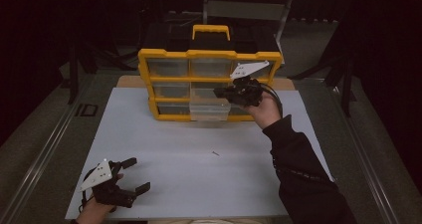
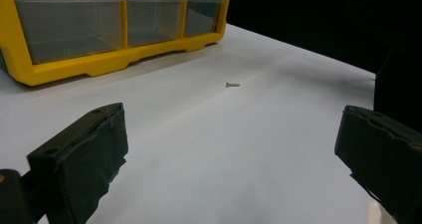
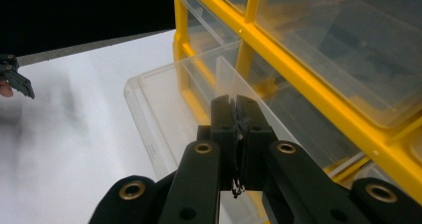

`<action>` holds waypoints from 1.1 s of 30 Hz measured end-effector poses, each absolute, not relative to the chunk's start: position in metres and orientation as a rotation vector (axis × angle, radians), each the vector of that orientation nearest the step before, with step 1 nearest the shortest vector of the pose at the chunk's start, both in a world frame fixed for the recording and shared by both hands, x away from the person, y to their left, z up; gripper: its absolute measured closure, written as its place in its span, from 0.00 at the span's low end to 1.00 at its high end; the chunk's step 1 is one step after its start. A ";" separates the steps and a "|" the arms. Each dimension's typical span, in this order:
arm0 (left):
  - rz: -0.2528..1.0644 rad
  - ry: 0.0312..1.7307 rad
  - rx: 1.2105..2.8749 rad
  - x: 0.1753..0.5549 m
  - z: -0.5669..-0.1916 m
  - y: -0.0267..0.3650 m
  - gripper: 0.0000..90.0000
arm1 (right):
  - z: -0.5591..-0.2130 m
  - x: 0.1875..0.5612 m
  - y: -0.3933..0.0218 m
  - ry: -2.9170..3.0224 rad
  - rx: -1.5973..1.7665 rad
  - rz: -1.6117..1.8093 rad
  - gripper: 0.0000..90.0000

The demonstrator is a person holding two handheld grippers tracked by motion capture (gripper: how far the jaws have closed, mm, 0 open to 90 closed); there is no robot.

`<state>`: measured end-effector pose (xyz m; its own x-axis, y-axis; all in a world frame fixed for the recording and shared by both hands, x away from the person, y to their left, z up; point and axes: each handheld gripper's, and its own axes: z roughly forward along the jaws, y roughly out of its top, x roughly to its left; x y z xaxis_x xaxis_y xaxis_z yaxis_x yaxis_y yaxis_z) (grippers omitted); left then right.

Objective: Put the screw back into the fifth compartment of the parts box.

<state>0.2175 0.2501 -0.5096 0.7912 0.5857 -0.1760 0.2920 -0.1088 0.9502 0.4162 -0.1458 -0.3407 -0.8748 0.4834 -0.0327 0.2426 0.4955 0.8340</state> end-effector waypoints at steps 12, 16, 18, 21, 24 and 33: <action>0.283 0.694 1.707 0.218 -0.510 0.250 0.01 | -0.352 0.423 -0.140 2.512 0.639 1.280 0.97; 0.278 0.694 1.707 0.218 -0.510 0.251 0.01 | -0.354 0.424 -0.139 2.514 0.662 1.284 0.90; 0.276 0.694 1.707 0.218 -0.510 0.251 0.01 | -0.353 0.423 -0.140 2.505 0.674 1.300 0.82; 0.273 0.691 1.711 0.218 -0.510 0.250 0.01 | -0.352 0.422 -0.141 2.505 0.683 1.306 0.76; 0.271 0.692 1.712 0.218 -0.510 0.250 0.01 | -0.348 0.415 -0.142 2.501 0.665 1.318 0.61; 0.263 0.687 1.712 0.218 -0.510 0.250 0.01 | -0.340 0.399 -0.149 2.453 0.634 1.357 0.47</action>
